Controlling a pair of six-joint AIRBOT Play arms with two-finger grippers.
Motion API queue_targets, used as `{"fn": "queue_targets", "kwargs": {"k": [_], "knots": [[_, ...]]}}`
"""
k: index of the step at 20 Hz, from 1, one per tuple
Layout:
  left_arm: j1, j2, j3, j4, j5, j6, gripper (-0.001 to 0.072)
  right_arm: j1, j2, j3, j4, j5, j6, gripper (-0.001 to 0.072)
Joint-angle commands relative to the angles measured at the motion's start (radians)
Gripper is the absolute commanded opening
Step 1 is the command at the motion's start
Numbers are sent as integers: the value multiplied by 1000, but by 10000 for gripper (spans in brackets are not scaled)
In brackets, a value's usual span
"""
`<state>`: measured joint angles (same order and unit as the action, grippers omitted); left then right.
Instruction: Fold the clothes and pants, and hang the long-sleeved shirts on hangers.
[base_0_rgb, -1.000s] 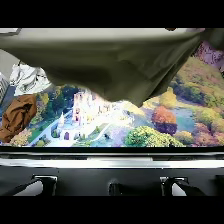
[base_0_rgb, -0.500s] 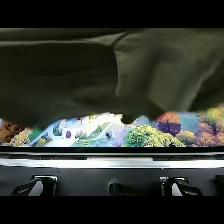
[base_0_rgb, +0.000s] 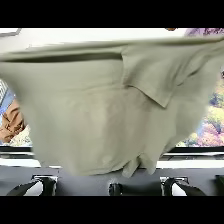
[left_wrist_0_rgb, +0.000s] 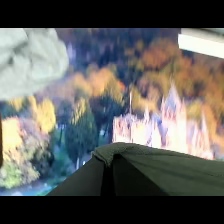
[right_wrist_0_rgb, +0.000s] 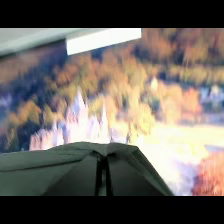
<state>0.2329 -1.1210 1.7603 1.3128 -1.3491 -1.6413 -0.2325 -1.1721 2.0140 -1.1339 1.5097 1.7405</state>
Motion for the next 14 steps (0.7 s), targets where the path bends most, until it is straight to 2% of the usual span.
{"fn": "queue_targets", "kwargs": {"k": [1,3,8,12,14], "knots": [[-57,-264,-52,0,57,22,13,1,-283,-11,13,32,21,28],[-80,-430,-51,0,164,18,13,4,-448,-11,40,-19,-1,28],[-109,-725,16,-4,402,18,13,79,-797,-11,52,-315,-28,28],[-108,-818,106,-3,427,18,13,116,-877,-11,49,-482,-27,28],[-108,-816,106,-3,415,19,13,117,-861,-10,48,-485,-24,28]]}}
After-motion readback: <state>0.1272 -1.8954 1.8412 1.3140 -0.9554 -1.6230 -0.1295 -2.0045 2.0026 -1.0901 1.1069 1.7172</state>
